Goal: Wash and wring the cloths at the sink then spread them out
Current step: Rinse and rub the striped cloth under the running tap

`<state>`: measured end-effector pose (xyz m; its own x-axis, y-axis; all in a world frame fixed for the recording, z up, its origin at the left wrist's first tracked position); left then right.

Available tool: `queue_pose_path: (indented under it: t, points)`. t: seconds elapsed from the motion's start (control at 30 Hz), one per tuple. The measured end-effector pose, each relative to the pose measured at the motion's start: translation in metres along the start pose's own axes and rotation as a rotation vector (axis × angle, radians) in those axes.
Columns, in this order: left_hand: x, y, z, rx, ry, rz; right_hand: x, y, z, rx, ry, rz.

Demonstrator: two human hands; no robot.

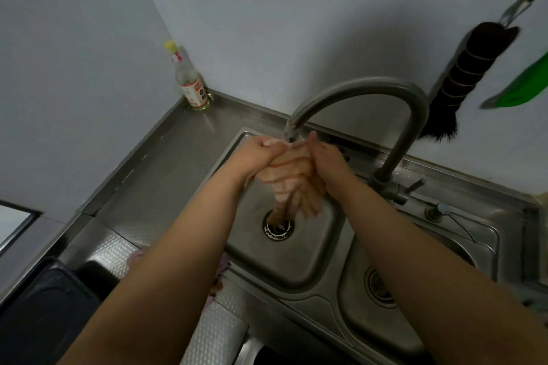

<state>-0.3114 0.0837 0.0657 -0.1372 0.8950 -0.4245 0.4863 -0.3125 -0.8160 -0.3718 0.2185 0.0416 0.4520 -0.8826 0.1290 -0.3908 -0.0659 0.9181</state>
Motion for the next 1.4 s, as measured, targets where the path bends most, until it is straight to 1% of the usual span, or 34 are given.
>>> queue_pose_path:
  t: [0.03,0.1,0.17,0.2,0.23,0.3,0.37,0.4,0.43,0.47,0.5,0.57,0.63,0.7,0.73,0.77,0.83,0.87,0.9,0.97,1.0,1.03,1.1,1.13,1.17,1.2,1.27,1.3,1.37,1.4]
  points:
    - [0.001,0.007,-0.001,-0.029,0.028,-0.077,-0.001,0.001,0.003,0.043,0.0,0.079]
    - [0.007,0.019,-0.002,-0.135,0.071,-0.342,-0.001,0.004,0.008,0.131,0.042,0.185]
    - [0.013,0.027,0.001,-0.275,-0.022,-0.52,0.006,0.007,0.006,0.17,0.088,0.191]
    - [0.017,0.027,0.003,-0.334,-0.077,-0.577,0.013,0.006,0.005,0.156,0.09,0.159]
    - [0.022,0.027,0.005,-0.378,-0.114,-0.611,0.023,0.007,0.001,0.115,0.07,0.061]
    - [0.037,0.025,0.007,-0.415,-0.154,-0.626,0.037,0.007,-0.003,-0.012,-0.013,-0.23]
    - [0.056,0.018,0.005,-0.413,-0.157,-0.634,0.034,0.012,0.0,-0.163,-0.113,-0.644]
    - [0.064,0.014,0.002,-0.409,-0.147,-0.644,0.027,0.019,0.004,-0.24,-0.172,-0.744]
    - [0.069,0.01,-0.001,-0.401,-0.143,-0.65,0.021,0.025,0.009,-0.322,-0.214,-0.787]
    - [0.07,0.011,-0.001,-0.399,-0.15,-0.663,0.017,0.026,0.01,-0.339,-0.233,-0.727]
    - [0.068,0.013,0.001,-0.401,-0.165,-0.68,0.02,0.024,0.008,-0.317,-0.214,-0.671]
    - [0.057,0.022,0.002,-0.446,-0.208,-0.736,0.03,0.011,0.001,-0.175,-0.151,-0.714]
    - [0.062,0.022,-0.004,-0.478,-0.14,-0.739,0.029,0.008,0.004,-0.143,-0.137,-0.747]
    - [0.073,0.012,-0.015,-0.457,-0.051,-0.706,0.01,0.012,0.015,-0.122,-0.21,-0.63]
    - [0.075,0.009,-0.017,-0.442,-0.043,-0.692,0.01,0.013,0.016,-0.121,-0.195,-0.599]
    - [0.069,0.008,-0.014,-0.427,-0.075,-0.712,0.015,0.011,0.015,-0.145,-0.184,-0.608]
    - [0.058,0.02,0.001,-0.438,-0.136,-0.768,0.032,0.006,0.006,-0.182,-0.151,-0.746]
    - [0.055,0.025,0.004,-0.462,-0.127,-0.757,0.037,0.005,0.001,-0.204,-0.133,-0.823]
    - [0.056,0.027,0.0,-0.481,-0.084,-0.71,0.034,0.005,0.003,-0.207,-0.148,-0.846]
    - [0.064,0.032,-0.004,-0.476,0.082,-0.615,0.018,0.005,0.014,-0.119,-0.137,-0.721]
    - [0.065,0.029,-0.007,-0.44,0.157,-0.604,0.009,0.006,0.019,-0.099,-0.126,-0.651]
    - [0.059,0.027,-0.007,-0.397,0.188,-0.585,0.005,0.007,0.022,-0.103,-0.113,-0.606]
    - [0.038,0.024,-0.002,-0.312,0.162,-0.496,0.008,0.002,0.024,-0.035,-0.007,-0.568]
    - [0.026,0.022,0.001,-0.271,0.124,-0.397,0.009,-0.003,0.024,0.004,0.041,-0.572]
    - [0.015,0.018,0.003,-0.215,0.098,-0.283,0.007,-0.007,0.025,0.061,0.05,-0.51]
    - [0.008,0.015,0.006,-0.141,0.092,-0.179,0.007,-0.01,0.024,0.136,0.077,-0.394]
    - [0.001,0.008,0.011,0.017,0.122,-0.024,0.011,-0.007,0.021,0.188,0.141,-0.175]
    - [0.0,0.007,0.014,0.083,0.14,0.057,0.014,-0.008,0.02,0.222,0.183,-0.119]
    - [-0.004,0.003,0.019,0.188,0.146,0.229,0.023,-0.007,0.013,0.268,0.314,-0.148]
    - [-0.005,0.001,0.021,0.226,0.153,0.276,0.027,-0.005,0.01,0.269,0.365,-0.163]
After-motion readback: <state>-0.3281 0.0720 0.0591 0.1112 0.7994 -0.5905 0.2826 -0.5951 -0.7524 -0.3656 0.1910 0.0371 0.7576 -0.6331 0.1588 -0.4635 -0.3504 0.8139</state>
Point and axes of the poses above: each hand's wrist, its own z-axis towards the middle knuckle, its own x-axis out of the palm, y = z × x, the point moved 7 cm from there along z, towards the middle knuckle, and after that the axes turned 8 degrees about z, right-handed, at the moved point
